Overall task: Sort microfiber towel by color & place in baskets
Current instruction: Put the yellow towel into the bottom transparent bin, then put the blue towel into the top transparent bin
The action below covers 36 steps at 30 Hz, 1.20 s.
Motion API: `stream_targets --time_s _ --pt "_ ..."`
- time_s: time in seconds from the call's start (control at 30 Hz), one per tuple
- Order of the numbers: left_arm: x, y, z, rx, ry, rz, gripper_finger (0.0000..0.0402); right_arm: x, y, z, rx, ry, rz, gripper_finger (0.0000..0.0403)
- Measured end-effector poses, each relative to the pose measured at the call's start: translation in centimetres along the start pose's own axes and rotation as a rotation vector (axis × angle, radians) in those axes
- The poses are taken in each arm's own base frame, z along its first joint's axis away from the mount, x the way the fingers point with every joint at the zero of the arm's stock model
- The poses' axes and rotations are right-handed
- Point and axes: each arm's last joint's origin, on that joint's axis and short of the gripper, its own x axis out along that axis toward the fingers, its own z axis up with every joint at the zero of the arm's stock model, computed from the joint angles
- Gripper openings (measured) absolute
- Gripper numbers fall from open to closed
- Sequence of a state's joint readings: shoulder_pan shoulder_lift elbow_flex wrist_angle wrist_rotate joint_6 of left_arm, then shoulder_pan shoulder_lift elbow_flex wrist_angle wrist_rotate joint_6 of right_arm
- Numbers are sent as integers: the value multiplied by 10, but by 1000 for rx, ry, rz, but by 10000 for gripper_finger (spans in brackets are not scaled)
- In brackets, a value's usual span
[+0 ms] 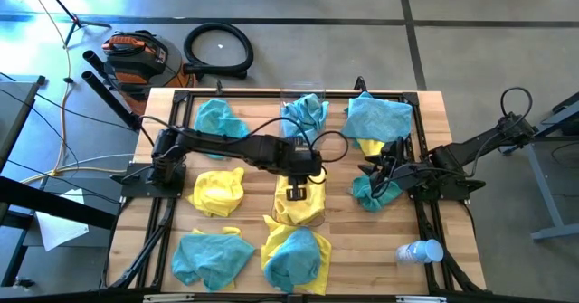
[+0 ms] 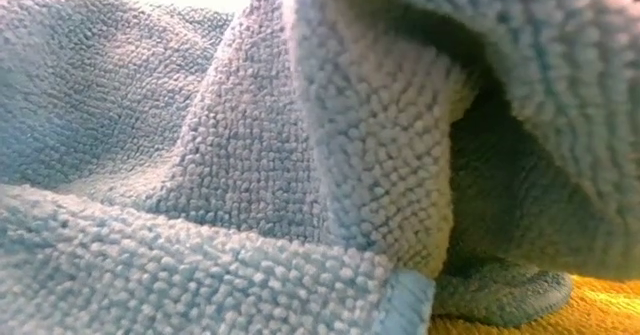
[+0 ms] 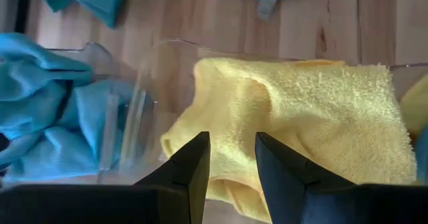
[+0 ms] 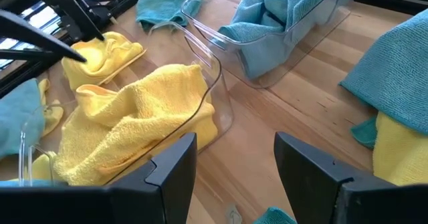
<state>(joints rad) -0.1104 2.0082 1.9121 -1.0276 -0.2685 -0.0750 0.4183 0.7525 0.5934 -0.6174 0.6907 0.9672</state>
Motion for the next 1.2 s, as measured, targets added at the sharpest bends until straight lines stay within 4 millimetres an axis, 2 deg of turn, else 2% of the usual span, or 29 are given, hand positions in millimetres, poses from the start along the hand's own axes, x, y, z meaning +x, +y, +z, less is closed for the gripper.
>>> stream_targets --time_s 0.33,0.53,0.73,1.0,1.2 --pt "76 -5 -43 -135 58 -77 111 0 0 0 0 0 0 197" --pt "95 -5 -63 -164 109 -69 111 0 0 0 -5 0 0 197" --pt "88 -4 -56 -181 99 -70 111 0 0 0 -7 0 -1 197" --pt "46 6 -21 -141 50 -56 110 0 0 0 -5 0 -1 197" --pt "24 9 -14 -69 69 -40 110 0 4 2 30 14 57 197"
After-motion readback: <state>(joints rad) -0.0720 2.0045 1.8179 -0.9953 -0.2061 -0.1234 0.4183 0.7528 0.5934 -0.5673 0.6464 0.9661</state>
